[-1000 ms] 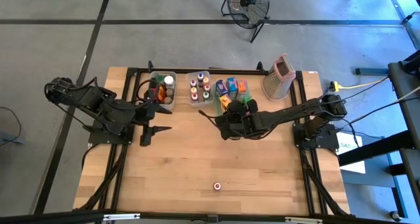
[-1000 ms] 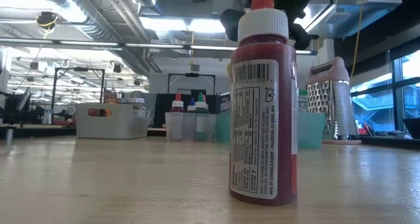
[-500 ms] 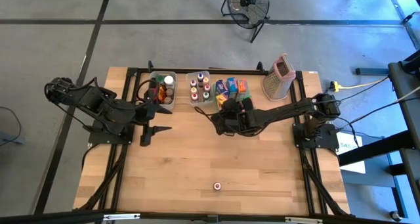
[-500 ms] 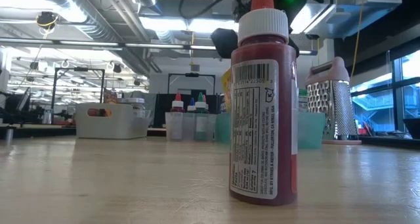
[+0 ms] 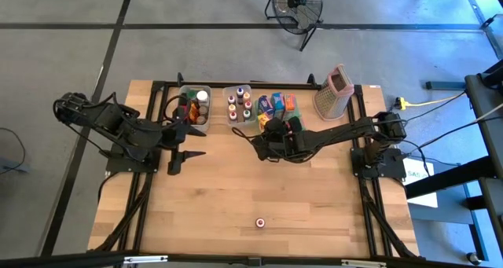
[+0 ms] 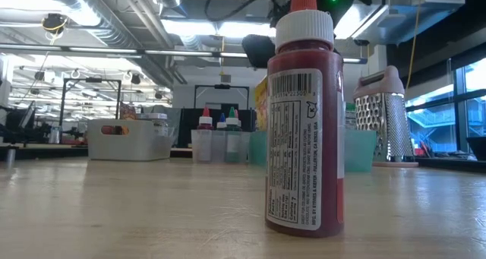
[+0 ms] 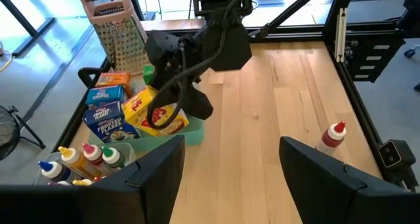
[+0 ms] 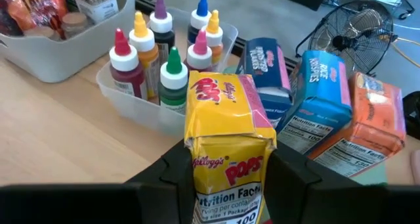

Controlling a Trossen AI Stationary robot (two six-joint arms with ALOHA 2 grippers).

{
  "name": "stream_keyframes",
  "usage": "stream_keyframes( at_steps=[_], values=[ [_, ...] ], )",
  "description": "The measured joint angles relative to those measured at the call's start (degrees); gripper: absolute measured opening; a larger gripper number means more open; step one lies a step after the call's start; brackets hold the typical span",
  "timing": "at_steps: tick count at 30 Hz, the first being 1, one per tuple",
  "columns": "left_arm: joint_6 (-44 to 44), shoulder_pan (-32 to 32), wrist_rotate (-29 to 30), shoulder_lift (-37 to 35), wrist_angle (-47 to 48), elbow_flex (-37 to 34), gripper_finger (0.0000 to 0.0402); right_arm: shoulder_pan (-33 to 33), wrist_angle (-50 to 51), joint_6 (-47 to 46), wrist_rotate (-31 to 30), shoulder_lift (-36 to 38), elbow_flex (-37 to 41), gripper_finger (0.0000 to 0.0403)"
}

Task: Pick & Place Kitchen Items
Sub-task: Put the yellow cereal box into the blue bin

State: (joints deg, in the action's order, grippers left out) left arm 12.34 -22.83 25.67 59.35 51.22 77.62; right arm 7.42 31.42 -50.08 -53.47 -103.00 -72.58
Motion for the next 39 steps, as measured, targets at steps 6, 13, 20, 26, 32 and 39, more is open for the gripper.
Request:
stream_keyframes(
  at_steps=[6, 13, 20, 26, 32, 39],
  values=[
    [-0.01, 0.00, 0.00, 0.00, 0.01, 0.00, 0.0244, -0.15, 0.08, 1.45, -0.05, -1.29, 0.08, 0.0136],
    [-0.02, 0.00, 0.00, 0.00, 0.00, 0.00, 0.0244, -1.44, -2.29, 2.25, 0.11, -3.90, -0.01, 0.0136],
    [-0.46, 0.00, 0.18, -0.01, -0.28, 0.00, 0.0244, -2.18, -3.87, 3.62, 1.98, -6.40, -0.08, 0.0136],
    [-2.47, 0.00, 0.24, 0.00, -0.42, 0.00, 0.0244, -2.04, -3.85, 4.32, 2.41, -6.45, -0.08, 0.0136],
    [-2.56, 0.00, 0.24, 0.00, -0.39, 0.00, 0.0244, -1.59, -3.73, 4.50, 5.62, -6.39, -0.13, 0.0148],
    [-2.58, 0.00, 0.24, 0.00, -0.39, 0.00, 0.0244, -0.11, -3.25, 4.48, 7.24, -6.43, 0.03, 0.0192]
  ],
)
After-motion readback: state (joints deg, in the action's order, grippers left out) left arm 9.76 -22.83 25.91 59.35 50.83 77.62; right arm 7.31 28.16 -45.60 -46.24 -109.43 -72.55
